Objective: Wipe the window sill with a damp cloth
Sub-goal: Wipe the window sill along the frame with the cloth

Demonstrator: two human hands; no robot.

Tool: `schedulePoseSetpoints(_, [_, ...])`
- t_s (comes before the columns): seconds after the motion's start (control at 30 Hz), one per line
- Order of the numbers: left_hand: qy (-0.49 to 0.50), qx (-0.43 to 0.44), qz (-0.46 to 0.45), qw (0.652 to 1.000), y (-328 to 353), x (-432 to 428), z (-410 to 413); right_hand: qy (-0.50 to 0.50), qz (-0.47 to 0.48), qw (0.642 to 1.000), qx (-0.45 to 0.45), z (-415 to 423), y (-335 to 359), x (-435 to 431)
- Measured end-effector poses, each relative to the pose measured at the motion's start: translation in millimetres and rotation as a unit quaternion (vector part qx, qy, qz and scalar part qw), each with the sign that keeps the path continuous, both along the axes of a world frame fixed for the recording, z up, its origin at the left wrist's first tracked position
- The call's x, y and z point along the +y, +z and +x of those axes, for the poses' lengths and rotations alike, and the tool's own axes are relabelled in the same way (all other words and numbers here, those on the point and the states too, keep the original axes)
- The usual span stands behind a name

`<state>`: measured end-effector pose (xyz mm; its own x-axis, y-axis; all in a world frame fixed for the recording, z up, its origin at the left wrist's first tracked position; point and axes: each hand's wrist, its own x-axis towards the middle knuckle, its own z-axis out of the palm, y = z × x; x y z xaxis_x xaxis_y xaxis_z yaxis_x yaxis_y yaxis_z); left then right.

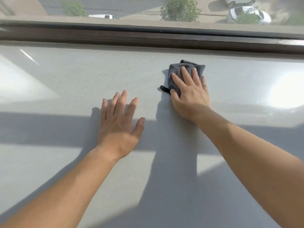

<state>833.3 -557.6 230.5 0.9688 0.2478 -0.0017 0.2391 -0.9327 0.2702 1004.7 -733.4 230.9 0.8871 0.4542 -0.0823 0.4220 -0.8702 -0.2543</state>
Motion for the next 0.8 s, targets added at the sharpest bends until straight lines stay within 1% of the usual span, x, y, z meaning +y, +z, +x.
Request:
schedulePoseSetpoints(0.03, [0.005,-0.006,-0.006,1.000,0,-12,-4,0.046,-0.006,0.999,0.001,-12,-1,-4])
schedulePoseSetpoints(0.07, [0.013,-0.008,-0.010,1.000,-2,-24,-8,0.071,-0.012,0.997,0.001,-16,-1,-14])
schedulePoseSetpoints(0.1, [0.022,-0.005,-0.012,1.000,-4,-33,-14,0.073,-0.014,0.997,0.003,-10,0,-27])
schedulePoseSetpoints(0.13, [0.028,0.002,-0.010,1.000,-8,-39,-19,0.051,-0.019,0.999,0.005,2,0,-40])
schedulePoseSetpoints(0.23, [0.024,0.023,0.021,0.999,-17,-44,-28,-0.086,-0.029,0.996,0.023,35,4,-72])
schedulePoseSetpoints(0.27, [0.023,0.028,0.030,0.999,-18,-45,-27,-0.115,-0.027,0.993,0.027,34,4,-74])
schedulePoseSetpoints(0.3, [0.022,0.031,0.035,0.999,-18,-46,-26,-0.123,-0.021,0.992,0.024,25,4,-68])
schedulePoseSetpoints(0.33, [0.023,0.034,0.037,0.998,-16,-46,-26,-0.107,-0.011,0.994,0.013,9,3,-58])
schedulePoseSetpoints(0.4, [0.023,0.039,0.039,0.998,-15,-48,-25,-0.006,0.017,1.000,-0.014,-33,1,-41])
schedulePoseSetpoints(0.47, [0.025,0.042,0.042,0.998,-14,-49,-26,0.108,0.001,0.994,-0.009,-59,0,-43])
schedulePoseSetpoints(0.5, [0.026,0.043,0.043,0.998,-14,-50,-26,0.134,-0.008,0.991,-0.003,-59,1,-51])
schedulePoseSetpoints(0.53, [0.027,0.043,0.044,0.998,-14,-50,-26,0.130,-0.011,0.992,0.001,-49,1,-64])
schedulePoseSetpoints(0.57, [0.028,0.044,0.044,0.998,-14,-50,-26,0.096,-0.010,0.995,0.000,-36,0,-79])
schedulePoseSetpoints(0.67, [0.030,0.054,0.048,0.997,-14,-51,-26,-0.072,-0.007,0.997,0.006,-13,2,-113])
schedulePoseSetpoints(0.7, [0.031,0.054,0.049,0.997,-14,-51,-25,-0.093,-0.014,0.996,0.004,-20,1,-112])
schedulePoseSetpoints(0.73, [0.032,0.054,0.048,0.997,-13,-51,-25,-0.085,-0.021,0.996,-0.001,-35,0,-105])
schedulePoseSetpoints(0.8, [0.033,0.054,0.049,0.997,-12,-49,-26,0.005,-0.008,1.000,-0.012,-78,-2,-84])
